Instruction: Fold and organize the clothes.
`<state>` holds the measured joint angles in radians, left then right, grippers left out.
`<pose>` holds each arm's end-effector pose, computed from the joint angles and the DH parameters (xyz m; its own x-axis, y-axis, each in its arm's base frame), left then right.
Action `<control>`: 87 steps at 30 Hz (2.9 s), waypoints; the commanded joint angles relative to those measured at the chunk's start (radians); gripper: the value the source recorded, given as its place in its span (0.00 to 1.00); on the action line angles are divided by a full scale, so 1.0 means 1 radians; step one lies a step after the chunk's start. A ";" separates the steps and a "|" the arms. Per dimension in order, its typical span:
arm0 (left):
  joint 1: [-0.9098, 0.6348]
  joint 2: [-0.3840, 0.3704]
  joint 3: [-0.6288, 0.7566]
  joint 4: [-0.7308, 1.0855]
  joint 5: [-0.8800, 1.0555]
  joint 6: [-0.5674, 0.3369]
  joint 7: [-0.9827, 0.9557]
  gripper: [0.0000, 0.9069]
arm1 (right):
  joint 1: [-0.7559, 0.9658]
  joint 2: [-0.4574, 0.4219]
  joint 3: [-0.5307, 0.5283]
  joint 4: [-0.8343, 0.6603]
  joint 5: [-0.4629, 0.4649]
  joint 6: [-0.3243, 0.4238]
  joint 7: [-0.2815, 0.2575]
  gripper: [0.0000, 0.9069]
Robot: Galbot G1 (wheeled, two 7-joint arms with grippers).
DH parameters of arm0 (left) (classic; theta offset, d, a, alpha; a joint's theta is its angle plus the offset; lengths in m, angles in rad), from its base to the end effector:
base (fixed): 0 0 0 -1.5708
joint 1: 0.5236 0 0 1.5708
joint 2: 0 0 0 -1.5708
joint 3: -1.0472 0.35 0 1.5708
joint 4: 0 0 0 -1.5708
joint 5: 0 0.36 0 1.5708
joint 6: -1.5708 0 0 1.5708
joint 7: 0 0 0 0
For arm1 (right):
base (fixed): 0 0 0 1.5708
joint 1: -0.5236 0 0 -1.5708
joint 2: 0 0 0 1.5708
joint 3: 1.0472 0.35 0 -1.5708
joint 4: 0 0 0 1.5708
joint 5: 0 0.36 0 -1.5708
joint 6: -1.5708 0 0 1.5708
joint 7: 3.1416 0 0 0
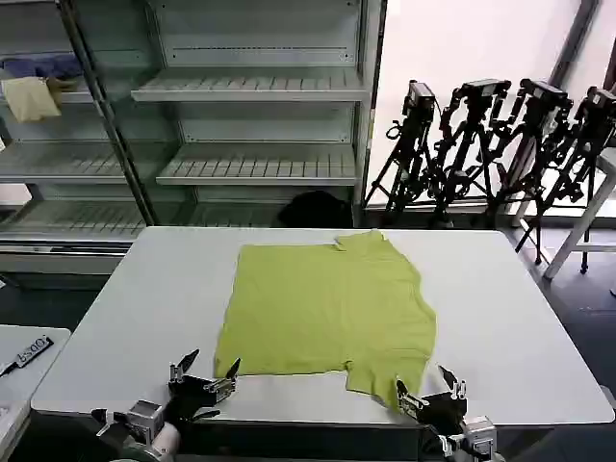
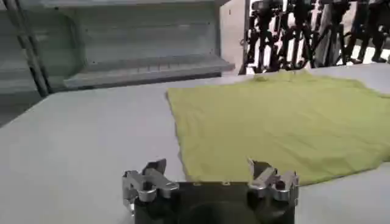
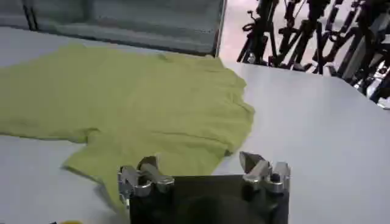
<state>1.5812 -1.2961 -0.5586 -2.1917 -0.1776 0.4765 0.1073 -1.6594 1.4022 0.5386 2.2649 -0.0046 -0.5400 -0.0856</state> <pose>0.1844 0.0480 -0.2630 -0.8985 0.1908 0.3954 0.2222 0.9744 0.0346 0.1590 -0.0242 -0.2550 -0.8867 -0.0930 0.4528 -0.1601 0.9807 -0.1122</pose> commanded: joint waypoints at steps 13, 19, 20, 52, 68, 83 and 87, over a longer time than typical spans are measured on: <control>0.013 -0.002 0.020 0.037 0.038 -0.025 -0.004 0.43 | -0.005 0.003 -0.015 -0.032 -0.030 -0.006 -0.010 0.10; 0.013 0.000 0.019 0.041 0.037 -0.029 0.000 0.01 | -0.007 0.005 -0.015 -0.037 -0.027 -0.011 -0.013 0.00; 0.014 0.000 0.019 0.041 0.037 -0.032 0.001 0.01 | -0.007 0.006 -0.016 -0.035 -0.023 -0.007 -0.012 0.00; 0.025 -0.001 0.023 0.067 0.105 -0.086 0.015 1.00 | -0.006 0.009 -0.004 -0.020 0.066 0.059 0.005 0.00; 0.031 0.000 0.036 0.078 0.103 -0.112 0.057 0.00 | -0.007 0.008 0.001 -0.020 0.068 0.063 0.006 0.00; -0.010 -0.012 0.006 0.065 0.001 -0.140 0.055 0.00 | 0.006 0.020 0.015 -0.021 0.154 0.111 0.040 0.00; -0.010 -0.011 -0.013 0.044 -0.034 -0.135 0.051 0.00 | -0.005 0.016 0.016 -0.005 0.175 0.141 0.050 0.00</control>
<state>1.5828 -1.3040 -0.5462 -2.1252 -0.1353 0.3458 0.1597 -1.6576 1.4199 0.5580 2.2551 0.1435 -0.4218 -0.0458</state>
